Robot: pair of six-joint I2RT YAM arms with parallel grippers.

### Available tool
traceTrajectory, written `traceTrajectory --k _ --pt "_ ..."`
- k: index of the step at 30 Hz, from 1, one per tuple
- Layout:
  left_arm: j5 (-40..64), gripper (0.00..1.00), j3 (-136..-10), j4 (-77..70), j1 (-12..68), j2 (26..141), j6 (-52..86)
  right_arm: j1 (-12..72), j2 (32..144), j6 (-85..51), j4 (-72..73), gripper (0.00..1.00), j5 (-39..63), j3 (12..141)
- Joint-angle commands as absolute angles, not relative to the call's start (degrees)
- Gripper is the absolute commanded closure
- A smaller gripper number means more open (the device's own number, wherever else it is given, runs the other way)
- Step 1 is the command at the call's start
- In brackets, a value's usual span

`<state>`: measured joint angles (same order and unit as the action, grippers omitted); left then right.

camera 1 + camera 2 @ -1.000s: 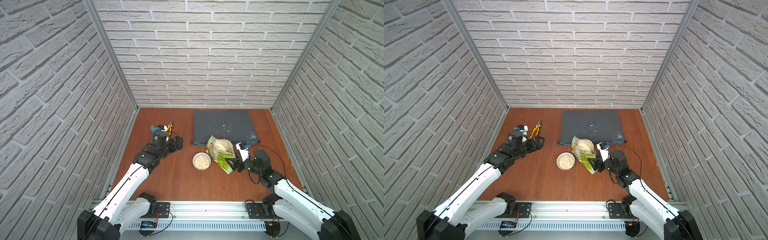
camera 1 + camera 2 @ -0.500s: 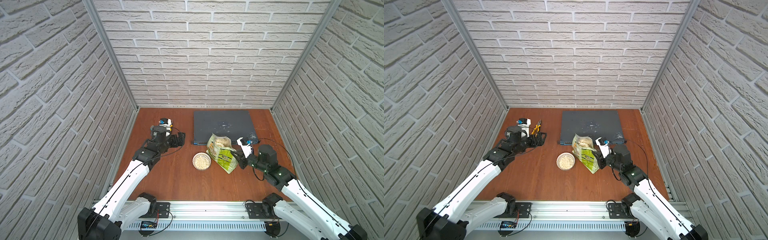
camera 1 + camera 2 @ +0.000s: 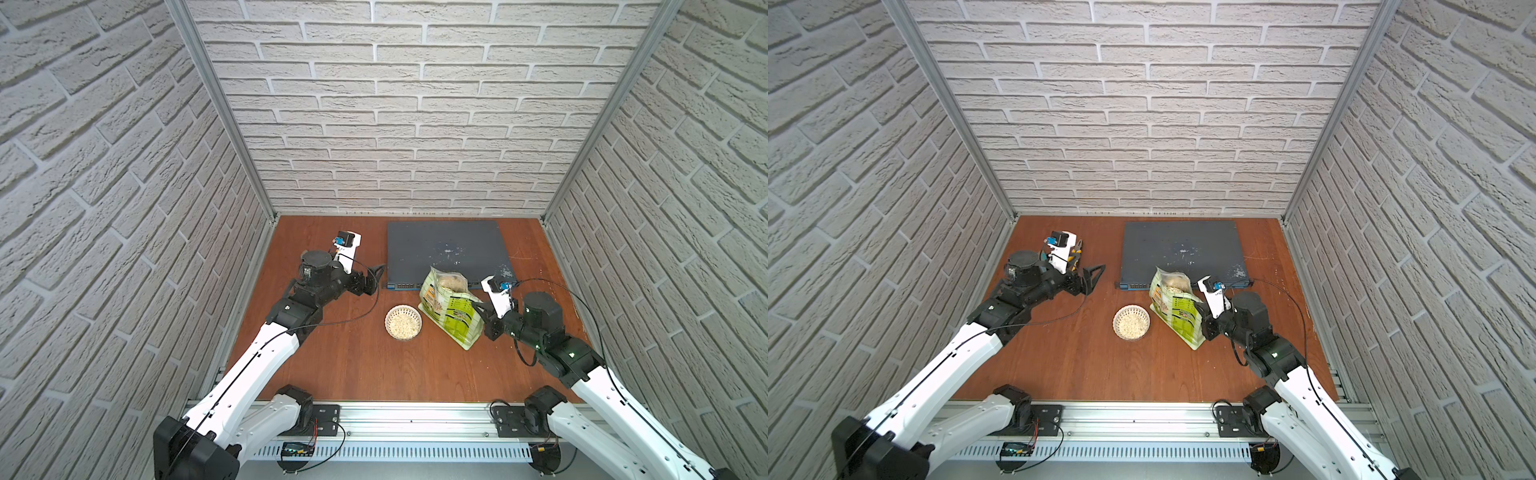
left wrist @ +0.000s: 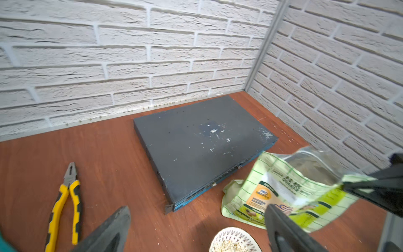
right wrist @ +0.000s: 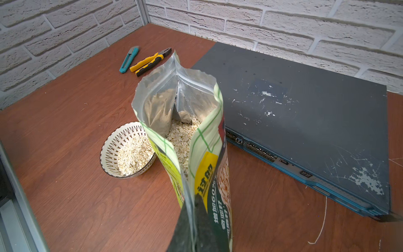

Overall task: Pour the oats into the breakfast bowl
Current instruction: Close the oats bag at the center of the board.

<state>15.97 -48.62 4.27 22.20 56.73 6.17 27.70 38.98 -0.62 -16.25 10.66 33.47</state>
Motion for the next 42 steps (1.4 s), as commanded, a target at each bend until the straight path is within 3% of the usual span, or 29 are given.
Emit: traceTrajectory --k 1,9,21,31,37,42 --pt "22.41 0.02 -46.73 -1.82 24.89 57.42 -4.34 27.91 37.98 -1.82 -11.83 0.96 11.77 36.12" --pt "28.30 0.02 -49.42 -2.44 27.64 63.77 -13.78 27.94 35.52 -1.87 -23.48 0.96 8.97 45.06" --pt "42.87 0.02 -52.48 -0.85 31.38 69.43 -25.99 28.04 38.14 7.66 -35.67 0.96 23.83 54.86" --pt "42.76 0.03 -53.88 0.03 36.21 74.07 -29.42 28.04 40.31 10.43 -37.09 0.96 30.56 56.51" --pt "44.42 0.13 -56.23 1.22 38.25 77.29 -29.73 28.12 40.69 10.30 -34.60 0.96 32.10 55.64" --pt "44.80 0.13 -57.22 2.30 39.17 79.43 -29.79 28.33 41.08 12.21 -34.52 0.97 33.60 55.72"
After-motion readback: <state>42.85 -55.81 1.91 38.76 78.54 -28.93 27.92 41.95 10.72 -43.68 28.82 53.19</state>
